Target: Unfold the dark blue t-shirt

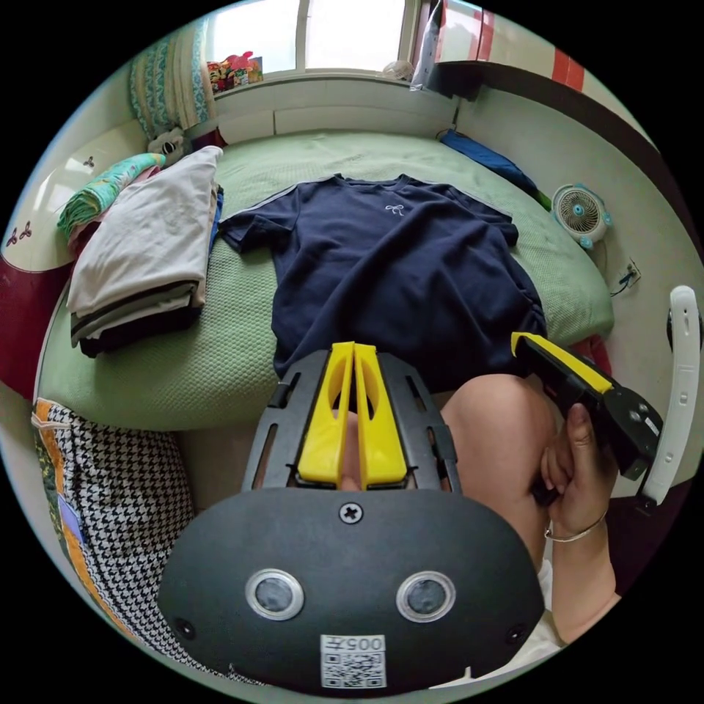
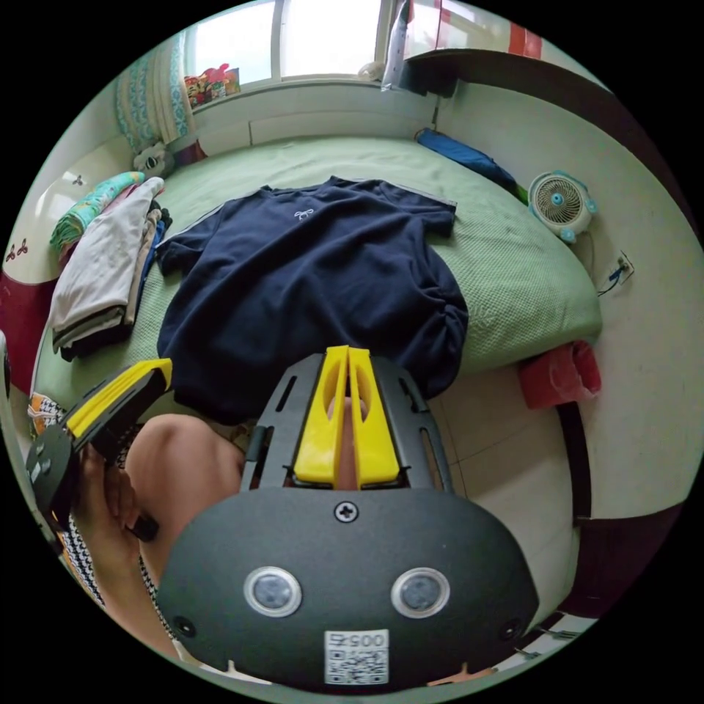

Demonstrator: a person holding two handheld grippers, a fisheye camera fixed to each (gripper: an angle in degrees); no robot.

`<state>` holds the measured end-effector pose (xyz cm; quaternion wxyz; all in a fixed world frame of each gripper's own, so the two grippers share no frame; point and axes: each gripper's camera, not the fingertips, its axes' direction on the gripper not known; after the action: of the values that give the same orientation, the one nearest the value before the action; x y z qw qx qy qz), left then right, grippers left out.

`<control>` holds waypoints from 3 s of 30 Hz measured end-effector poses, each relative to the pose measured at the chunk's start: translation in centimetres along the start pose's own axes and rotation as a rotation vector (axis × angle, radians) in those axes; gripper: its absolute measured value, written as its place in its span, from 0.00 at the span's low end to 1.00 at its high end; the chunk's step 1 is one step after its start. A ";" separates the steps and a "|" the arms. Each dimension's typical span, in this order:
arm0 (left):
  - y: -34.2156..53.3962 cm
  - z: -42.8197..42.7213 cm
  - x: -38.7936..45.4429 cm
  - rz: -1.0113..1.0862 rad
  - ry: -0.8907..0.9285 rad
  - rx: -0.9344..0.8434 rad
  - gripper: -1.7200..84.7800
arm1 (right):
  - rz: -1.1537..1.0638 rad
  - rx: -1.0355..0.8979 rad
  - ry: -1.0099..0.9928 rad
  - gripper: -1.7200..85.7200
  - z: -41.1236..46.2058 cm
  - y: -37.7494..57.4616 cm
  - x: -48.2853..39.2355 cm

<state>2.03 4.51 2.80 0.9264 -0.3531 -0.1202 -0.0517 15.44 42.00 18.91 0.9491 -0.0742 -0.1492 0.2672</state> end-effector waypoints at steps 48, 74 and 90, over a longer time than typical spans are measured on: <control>1.5 -0.9 -0.6 -0.028 0.002 0.005 0.02 | -0.053 0.017 0.030 0.01 2.7 1.7 -1.8; 1.8 -1.2 -1.6 -0.023 0.034 0.004 0.02 | -0.081 0.008 0.020 0.01 3.2 1.2 -1.4; 2.0 -1.6 -2.7 -0.030 0.051 0.010 0.02 | -0.086 0.005 0.008 0.01 2.8 0.6 -1.3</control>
<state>0.11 4.99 -0.36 0.9299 -0.3454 -0.1023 -0.0741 13.22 42.02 21.10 0.9605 -0.0664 -0.1477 0.2262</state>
